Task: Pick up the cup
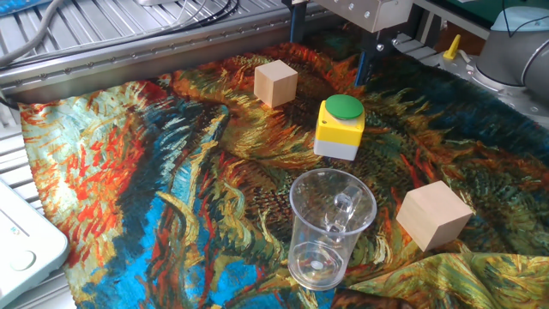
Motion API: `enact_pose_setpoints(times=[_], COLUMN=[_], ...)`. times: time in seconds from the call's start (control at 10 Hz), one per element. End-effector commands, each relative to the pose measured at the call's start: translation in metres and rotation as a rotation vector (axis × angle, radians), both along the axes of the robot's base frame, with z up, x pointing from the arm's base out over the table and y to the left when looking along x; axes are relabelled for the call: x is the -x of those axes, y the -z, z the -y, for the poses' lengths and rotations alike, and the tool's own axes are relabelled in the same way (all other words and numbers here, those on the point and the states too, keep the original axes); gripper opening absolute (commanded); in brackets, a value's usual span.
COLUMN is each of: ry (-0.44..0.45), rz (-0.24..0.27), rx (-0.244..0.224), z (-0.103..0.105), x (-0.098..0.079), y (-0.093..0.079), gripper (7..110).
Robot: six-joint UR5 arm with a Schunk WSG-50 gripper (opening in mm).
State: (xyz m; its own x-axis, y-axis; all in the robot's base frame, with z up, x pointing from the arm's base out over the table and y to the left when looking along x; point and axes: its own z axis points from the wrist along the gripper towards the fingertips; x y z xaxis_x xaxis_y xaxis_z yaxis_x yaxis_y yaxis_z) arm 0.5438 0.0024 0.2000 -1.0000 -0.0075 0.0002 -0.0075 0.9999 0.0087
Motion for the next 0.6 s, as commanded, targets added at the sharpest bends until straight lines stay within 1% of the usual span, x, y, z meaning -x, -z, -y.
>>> enact_pose_setpoints(times=[0.0,0.1,0.5], ry=[0.143,0.143,0.143], rz=[0.080,0.081,0.081], rx=[-0.044,-0.046,-0.044], z=[-0.0117,-0.0121,-0.0118], x=[-0.0209,-0.0212,-0.0213], y=[-0.0008,-0.0008,-0.0004], gripper=[109,7,7])
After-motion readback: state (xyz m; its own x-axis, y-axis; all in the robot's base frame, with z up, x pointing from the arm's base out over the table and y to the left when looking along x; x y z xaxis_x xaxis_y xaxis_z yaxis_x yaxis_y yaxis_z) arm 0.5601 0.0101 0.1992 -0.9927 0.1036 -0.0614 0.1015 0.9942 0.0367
